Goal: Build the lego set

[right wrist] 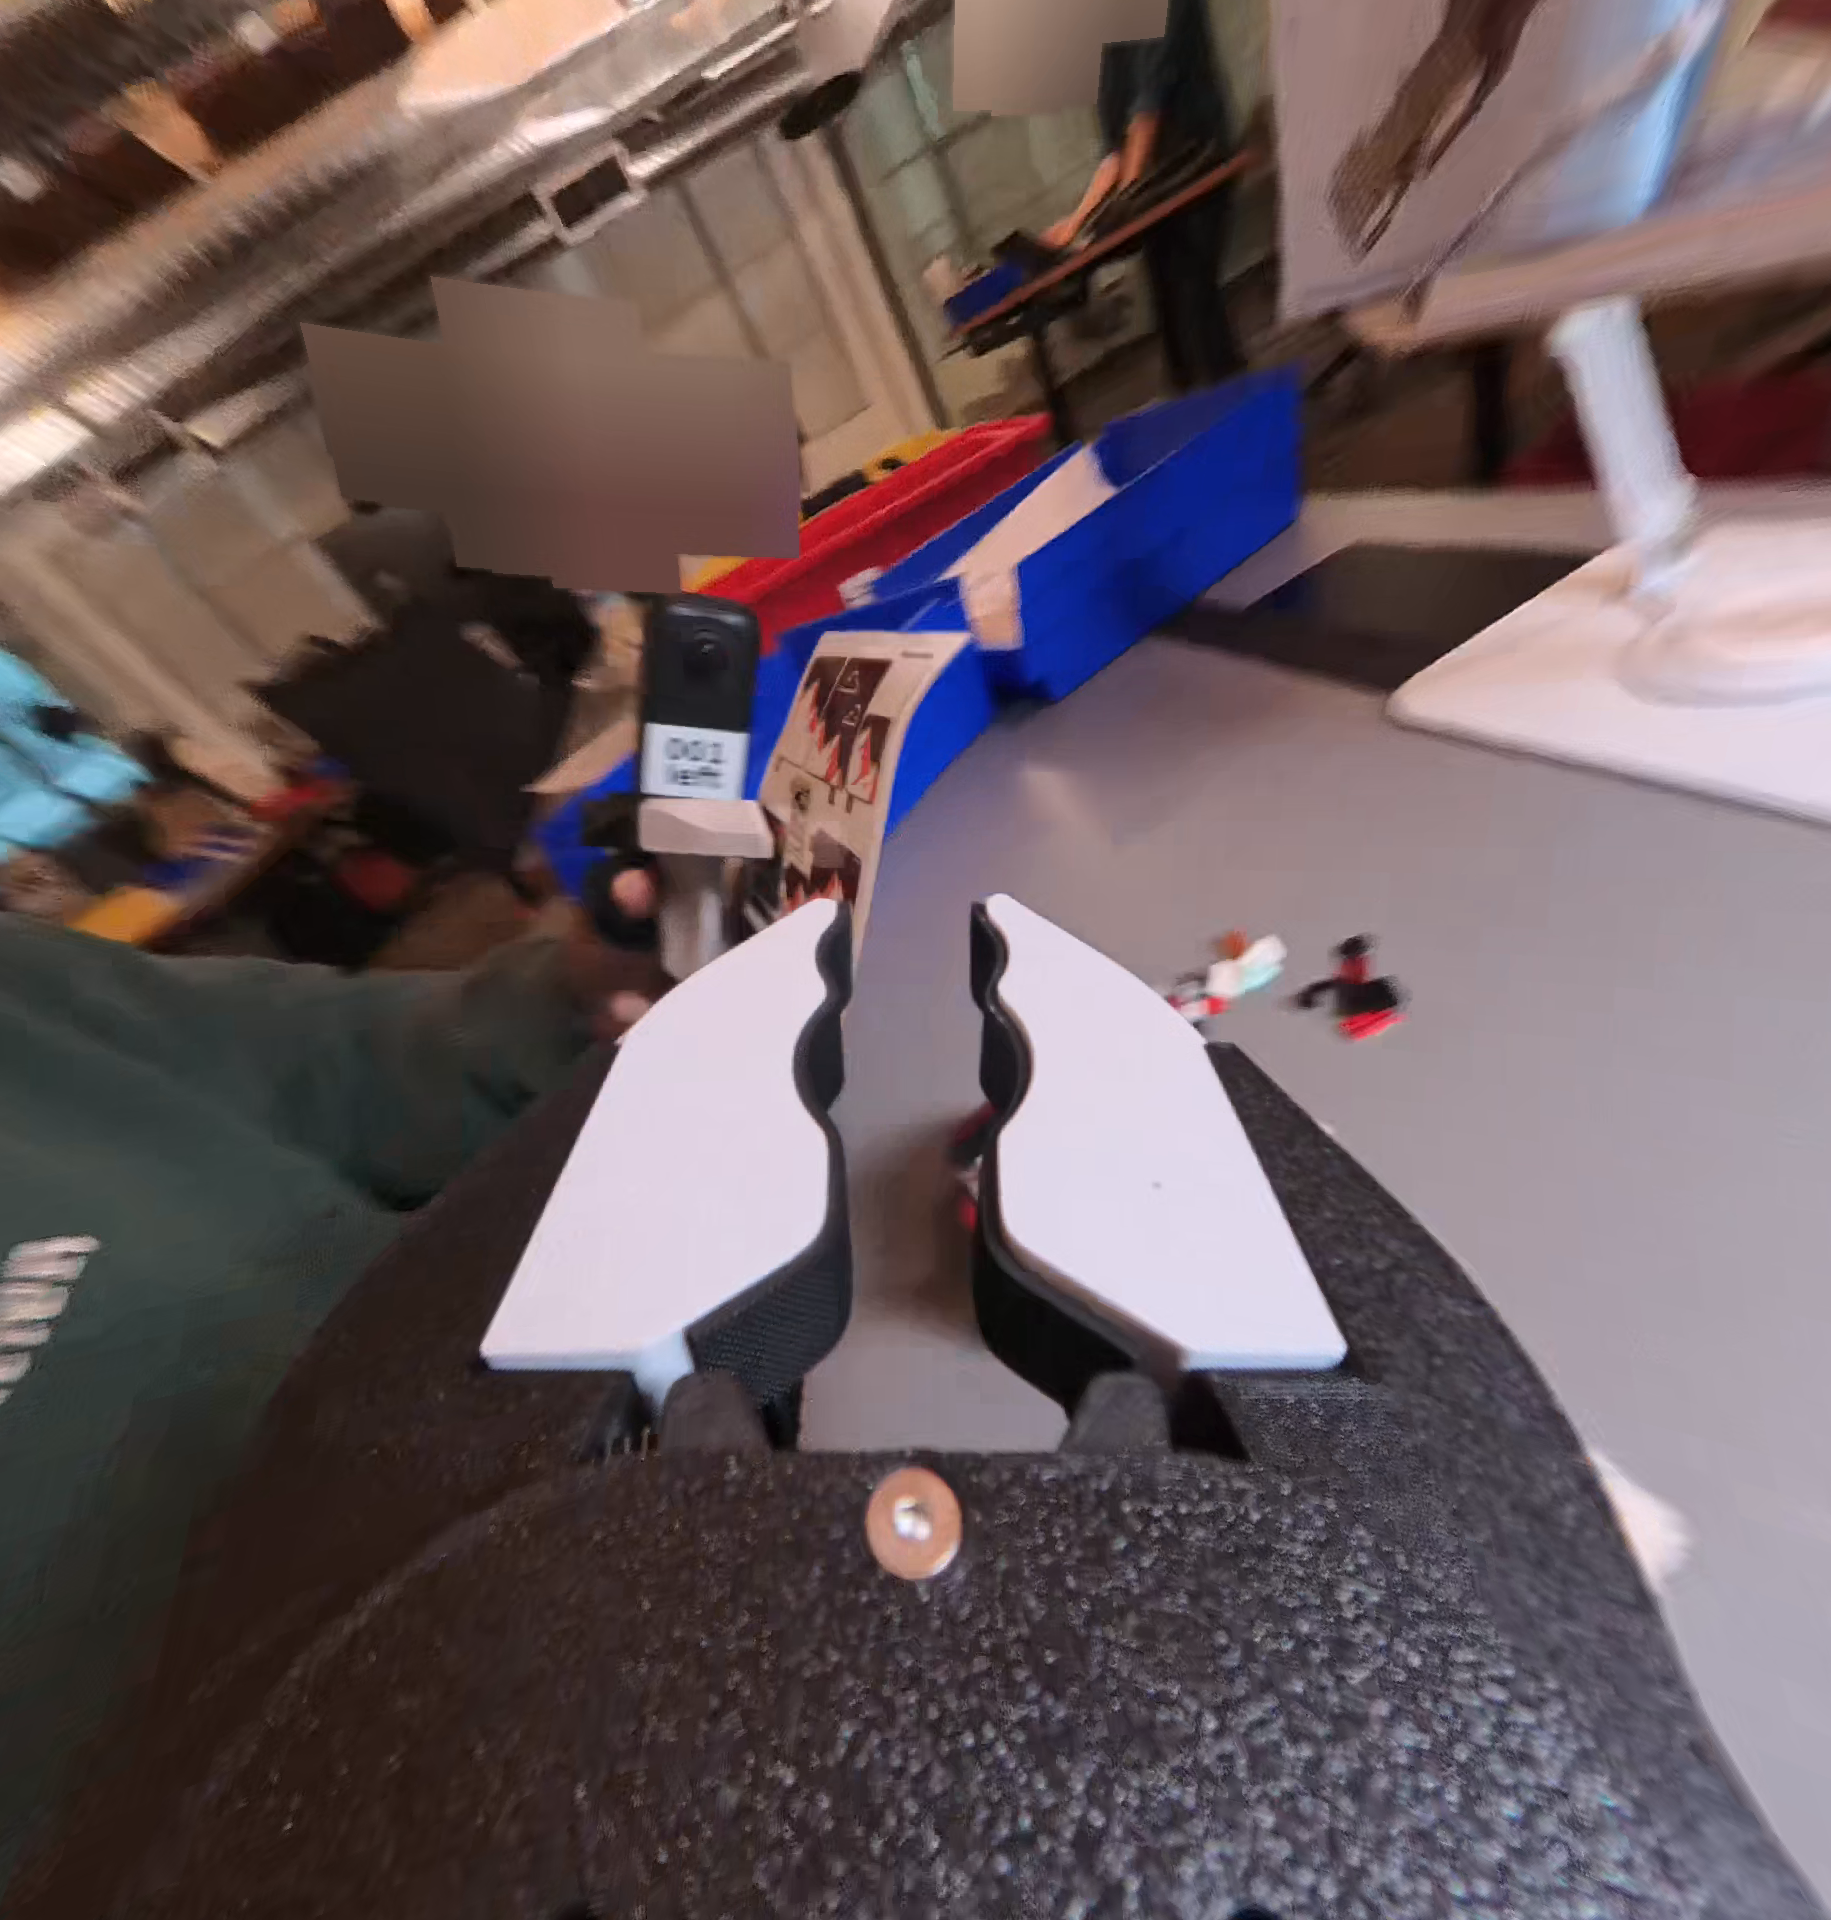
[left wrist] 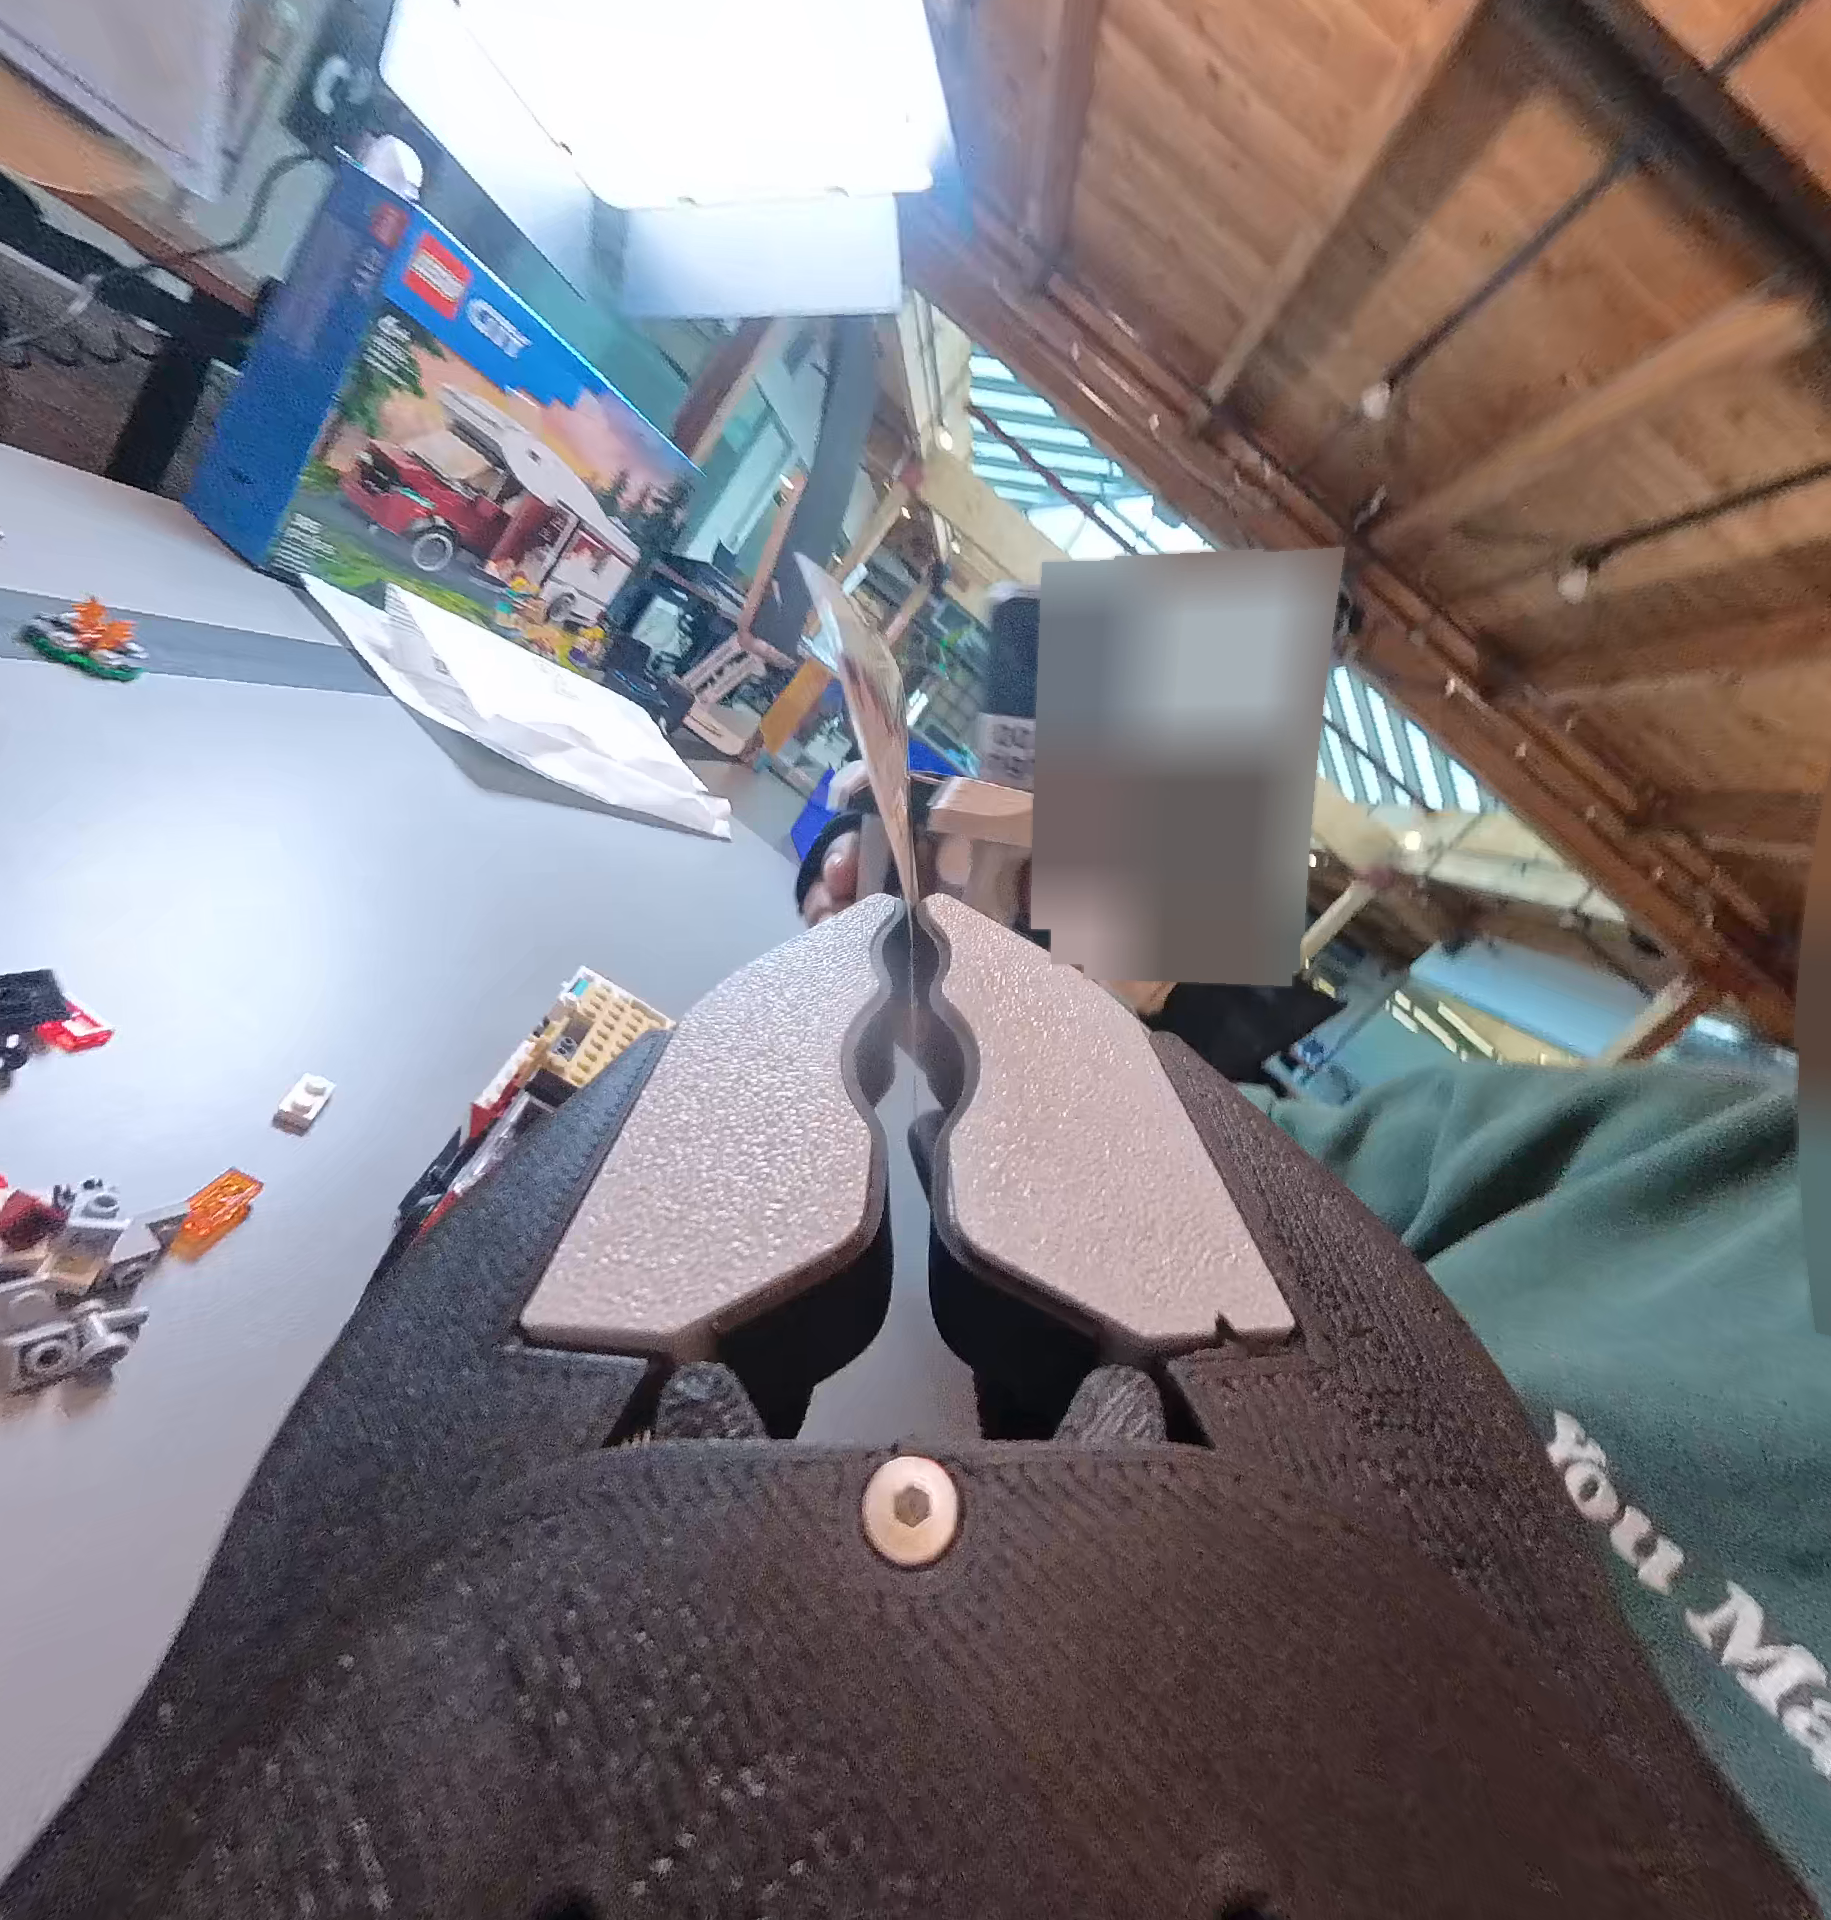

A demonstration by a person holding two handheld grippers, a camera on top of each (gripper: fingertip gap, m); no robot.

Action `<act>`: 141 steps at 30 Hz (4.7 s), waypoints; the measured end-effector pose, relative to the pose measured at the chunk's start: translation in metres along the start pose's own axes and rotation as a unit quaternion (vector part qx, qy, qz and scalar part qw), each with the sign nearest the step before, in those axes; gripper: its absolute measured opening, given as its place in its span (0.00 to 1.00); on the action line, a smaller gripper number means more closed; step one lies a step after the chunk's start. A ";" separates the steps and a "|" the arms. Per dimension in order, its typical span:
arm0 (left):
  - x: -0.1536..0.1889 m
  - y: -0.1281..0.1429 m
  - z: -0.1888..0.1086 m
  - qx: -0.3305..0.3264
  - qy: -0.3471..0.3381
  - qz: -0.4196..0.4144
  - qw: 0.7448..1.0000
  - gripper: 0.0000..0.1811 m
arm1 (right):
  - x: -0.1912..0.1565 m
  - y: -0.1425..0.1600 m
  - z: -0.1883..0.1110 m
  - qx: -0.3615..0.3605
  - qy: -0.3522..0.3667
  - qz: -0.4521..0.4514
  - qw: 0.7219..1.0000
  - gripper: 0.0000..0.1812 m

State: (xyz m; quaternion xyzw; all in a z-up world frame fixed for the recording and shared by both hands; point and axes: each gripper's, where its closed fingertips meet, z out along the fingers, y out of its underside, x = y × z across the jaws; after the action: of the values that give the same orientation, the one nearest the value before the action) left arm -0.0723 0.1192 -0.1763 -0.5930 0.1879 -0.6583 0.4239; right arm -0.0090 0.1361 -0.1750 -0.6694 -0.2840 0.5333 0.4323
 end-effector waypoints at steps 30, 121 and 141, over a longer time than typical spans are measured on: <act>0.003 0.028 0.011 -0.094 -0.035 0.101 0.990 0.14 | -0.014 0.034 0.029 -0.116 0.214 -0.583 0.775 0.00; -0.013 0.081 -0.016 -0.410 -0.177 0.664 0.600 0.00 | -0.040 0.091 0.032 -0.266 0.057 -0.508 0.817 0.01; 0.015 0.014 -0.013 -0.232 -0.168 0.500 0.817 0.19 | -0.039 0.052 0.022 -0.153 0.065 -0.413 0.895 0.00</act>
State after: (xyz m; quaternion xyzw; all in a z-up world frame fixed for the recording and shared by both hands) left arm -0.0792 0.0959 -0.1804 -0.6001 0.5315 -0.1826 0.5693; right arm -0.0453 0.0850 -0.2033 -0.5829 -0.5841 0.2118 0.5236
